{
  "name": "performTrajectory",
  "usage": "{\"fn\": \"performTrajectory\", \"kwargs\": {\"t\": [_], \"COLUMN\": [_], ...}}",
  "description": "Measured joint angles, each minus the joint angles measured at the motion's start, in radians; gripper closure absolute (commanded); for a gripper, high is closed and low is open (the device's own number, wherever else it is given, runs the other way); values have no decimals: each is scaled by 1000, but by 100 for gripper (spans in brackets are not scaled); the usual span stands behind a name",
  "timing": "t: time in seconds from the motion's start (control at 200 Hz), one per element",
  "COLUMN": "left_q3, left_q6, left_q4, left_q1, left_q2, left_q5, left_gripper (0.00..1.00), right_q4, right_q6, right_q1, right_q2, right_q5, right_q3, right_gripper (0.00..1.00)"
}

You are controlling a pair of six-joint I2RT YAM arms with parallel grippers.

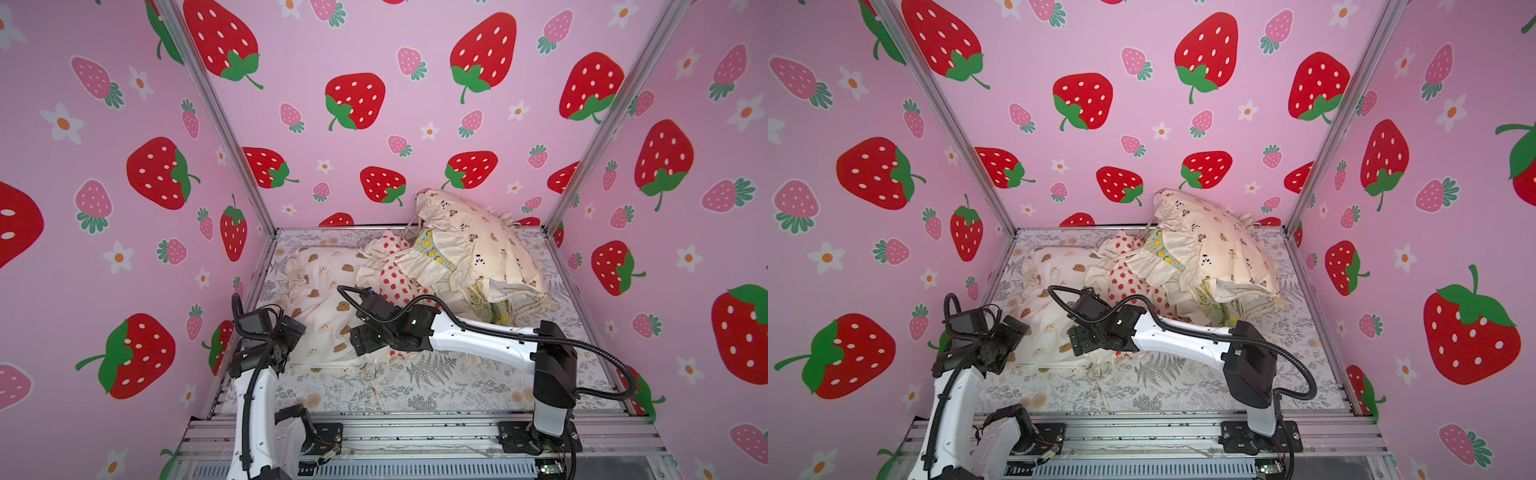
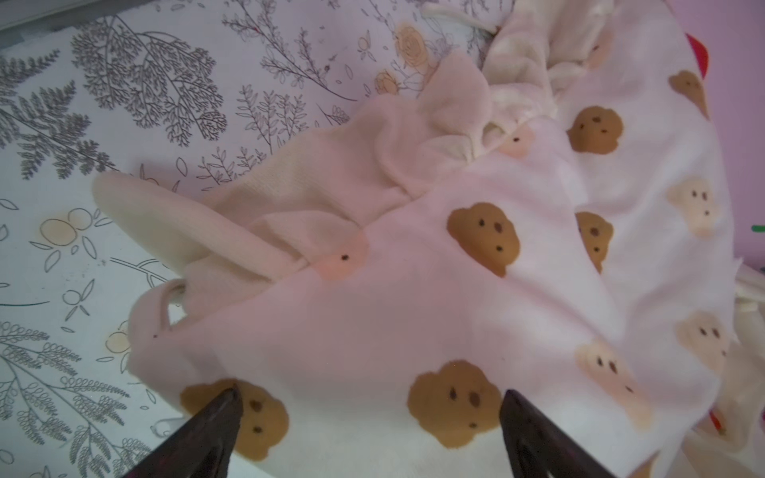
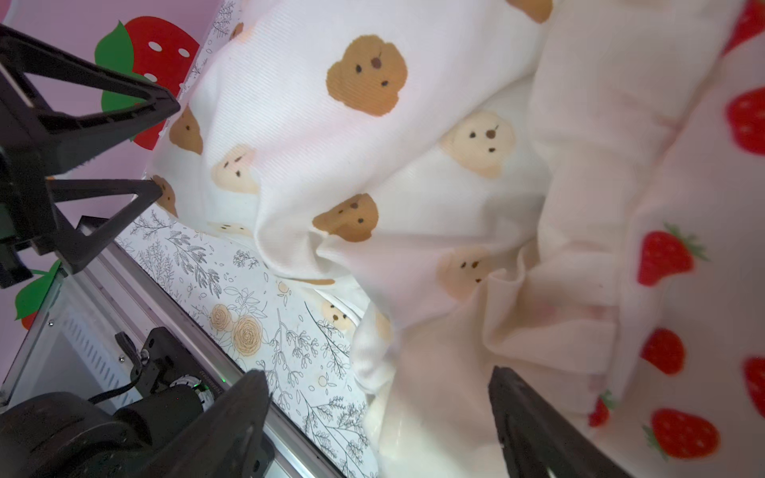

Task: Zip up pillowcases
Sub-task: Adjust the pillowcase at the center of the board.

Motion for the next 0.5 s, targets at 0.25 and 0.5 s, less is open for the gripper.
{"fn": "performTrajectory", "kwargs": {"t": [0.25, 0.5], "left_q3": [-73, -131], "left_q6": [-34, -69], "left_q4": [141, 241], "left_q1": [42, 41], "left_q2": [140, 162], "left_q5": [54, 80], "left_gripper": [18, 54], "right_q4": [24, 63], "right_q6": [19, 13], "right_q1": [-75, -192], "right_q2": [74, 65], "right_q5": [-40, -47], "right_q3": [-8, -129], "right_gripper": [4, 0]}}
